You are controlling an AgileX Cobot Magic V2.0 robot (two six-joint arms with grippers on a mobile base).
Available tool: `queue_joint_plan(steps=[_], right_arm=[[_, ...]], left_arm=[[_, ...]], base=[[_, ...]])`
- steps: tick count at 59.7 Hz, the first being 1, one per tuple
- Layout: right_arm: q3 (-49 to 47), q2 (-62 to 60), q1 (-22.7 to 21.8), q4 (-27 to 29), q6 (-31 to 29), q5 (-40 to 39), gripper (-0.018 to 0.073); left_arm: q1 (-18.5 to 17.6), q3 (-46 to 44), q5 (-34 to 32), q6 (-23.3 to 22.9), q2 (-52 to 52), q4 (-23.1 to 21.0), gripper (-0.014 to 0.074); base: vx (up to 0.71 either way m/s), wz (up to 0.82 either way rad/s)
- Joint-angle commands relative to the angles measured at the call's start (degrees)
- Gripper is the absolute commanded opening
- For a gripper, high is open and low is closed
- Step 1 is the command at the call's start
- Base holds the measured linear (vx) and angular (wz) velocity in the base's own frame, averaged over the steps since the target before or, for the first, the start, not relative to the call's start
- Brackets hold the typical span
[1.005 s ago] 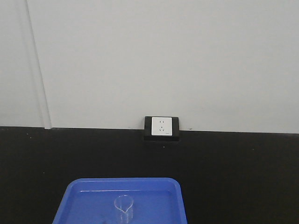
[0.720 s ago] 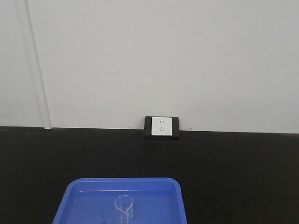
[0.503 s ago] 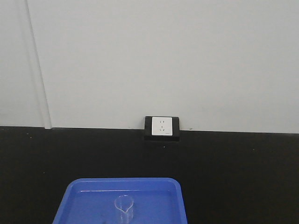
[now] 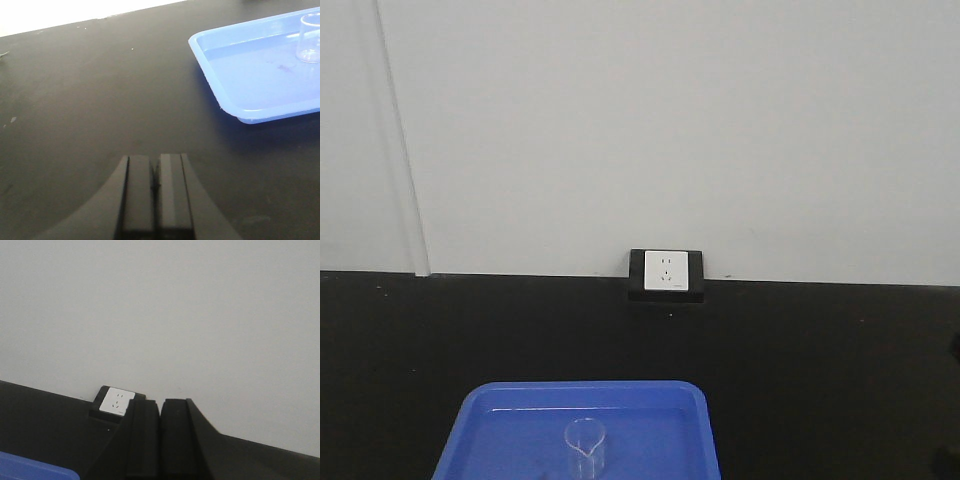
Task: Move beaker to silver tray on left bench
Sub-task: 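Move the right gripper toward the clear glass beaker in the blue tray, then lower the open right gripper around the beaker and close it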
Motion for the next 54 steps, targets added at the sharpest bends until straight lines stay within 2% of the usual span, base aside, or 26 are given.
queue_joint_plan(steps=[1,13,23,32,40,47,54], right_arm=[[-4.73,8.65,-0.09,-0.01,1.03,-10.62,-0.0011],[-5.45,18.29,-0.09,-0.54,3.83,-20.76,-0.0001],[-5.45,20.52,-0.09,-4.74,5.19,-21.54,0.0046],[-5.38,20.86,-0.09,-8.73,6.57,-20.41,0.0137],[-5.38,20.86,-0.09,-9.26,7.31,-19.42,0.0301],[-5.38,21.70,-0.09,-7.66,9.90,-18.39,0.0531],[-5.38,22.50,-0.09,-6.77,10.41,-19.29,0.0723]], left_arm=[[-0.29,1.14,-4.71,-0.11,-0.40,0.10,0.0001],[-0.29,1.14,-4.71,-0.11,-0.40,0.10,0.0001],[-0.29,1.14,-4.71,-0.11,-0.40,0.10,0.0001],[-0.29,1.14,-4.71,-0.11,-0.40,0.10,0.0001],[-0.29,1.14,-4.71,-0.11,-0.40,0.10,0.0001],[-0.29,1.14,-4.71,-0.11,-0.40,0.10,0.0001],[-0.29,1.14,-4.71,-0.11,-0.40,0.10,0.0001]], base=[[0.00,0.00],[0.00,0.00],[0.00,0.00],[0.00,0.00],[0.00,0.00],[0.00,0.00],[0.00,0.00]])
